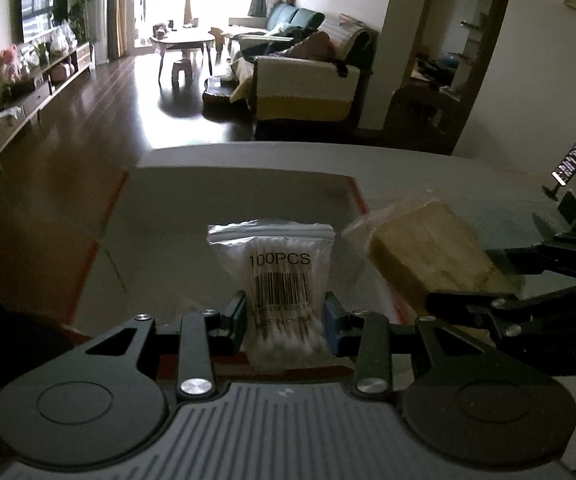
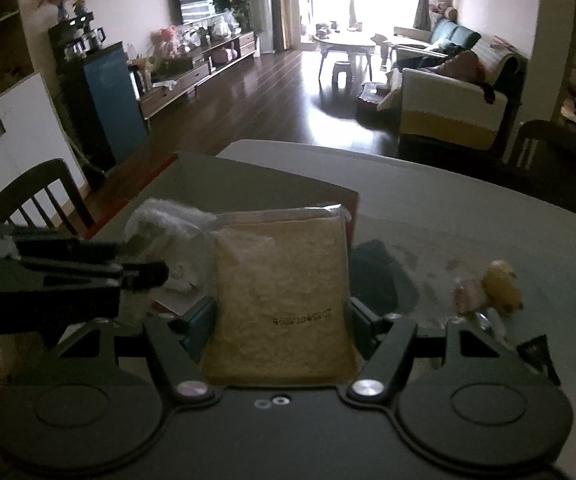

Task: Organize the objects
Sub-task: 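Carry the swab bag and bread bag over the cardboard box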

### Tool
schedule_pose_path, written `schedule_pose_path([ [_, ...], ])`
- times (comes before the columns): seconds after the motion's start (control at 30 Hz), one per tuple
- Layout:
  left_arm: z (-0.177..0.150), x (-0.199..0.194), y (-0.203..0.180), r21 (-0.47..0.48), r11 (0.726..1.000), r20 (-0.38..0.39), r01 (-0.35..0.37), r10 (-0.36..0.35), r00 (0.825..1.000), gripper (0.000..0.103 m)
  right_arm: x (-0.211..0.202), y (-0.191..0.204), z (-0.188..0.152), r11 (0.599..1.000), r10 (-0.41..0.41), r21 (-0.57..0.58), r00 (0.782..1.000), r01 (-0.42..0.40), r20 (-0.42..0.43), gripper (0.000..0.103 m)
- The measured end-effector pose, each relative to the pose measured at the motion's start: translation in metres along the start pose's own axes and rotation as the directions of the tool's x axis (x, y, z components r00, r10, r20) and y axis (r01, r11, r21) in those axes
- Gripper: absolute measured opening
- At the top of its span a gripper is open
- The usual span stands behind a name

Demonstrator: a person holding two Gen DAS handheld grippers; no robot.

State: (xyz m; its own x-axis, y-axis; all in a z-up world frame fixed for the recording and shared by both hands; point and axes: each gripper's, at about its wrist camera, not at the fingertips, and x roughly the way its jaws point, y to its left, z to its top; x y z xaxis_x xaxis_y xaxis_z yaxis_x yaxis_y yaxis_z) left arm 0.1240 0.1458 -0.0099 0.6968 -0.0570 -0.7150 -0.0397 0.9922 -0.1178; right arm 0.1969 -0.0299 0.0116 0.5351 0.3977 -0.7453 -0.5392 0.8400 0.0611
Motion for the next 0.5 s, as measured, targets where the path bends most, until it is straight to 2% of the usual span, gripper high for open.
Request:
schedule_pose_path([
  [0.3,0.023,0.019,0.046,0.028,0.998,-0.013,-0.055,0.056,0.998,0.038,0.033,0.03,0.029,0.997,-0.023,-0.072,1.0,0.023,-0.004,0.068],
  [0.5,0.032,0.052,0.062,0.056,0.996,-0.056,-0.076,0.079,0.995,0.038,0.064,0.036,0.04,0.995,-0.035,-0.093,0.999,0.033,-0.021,0.068],
])
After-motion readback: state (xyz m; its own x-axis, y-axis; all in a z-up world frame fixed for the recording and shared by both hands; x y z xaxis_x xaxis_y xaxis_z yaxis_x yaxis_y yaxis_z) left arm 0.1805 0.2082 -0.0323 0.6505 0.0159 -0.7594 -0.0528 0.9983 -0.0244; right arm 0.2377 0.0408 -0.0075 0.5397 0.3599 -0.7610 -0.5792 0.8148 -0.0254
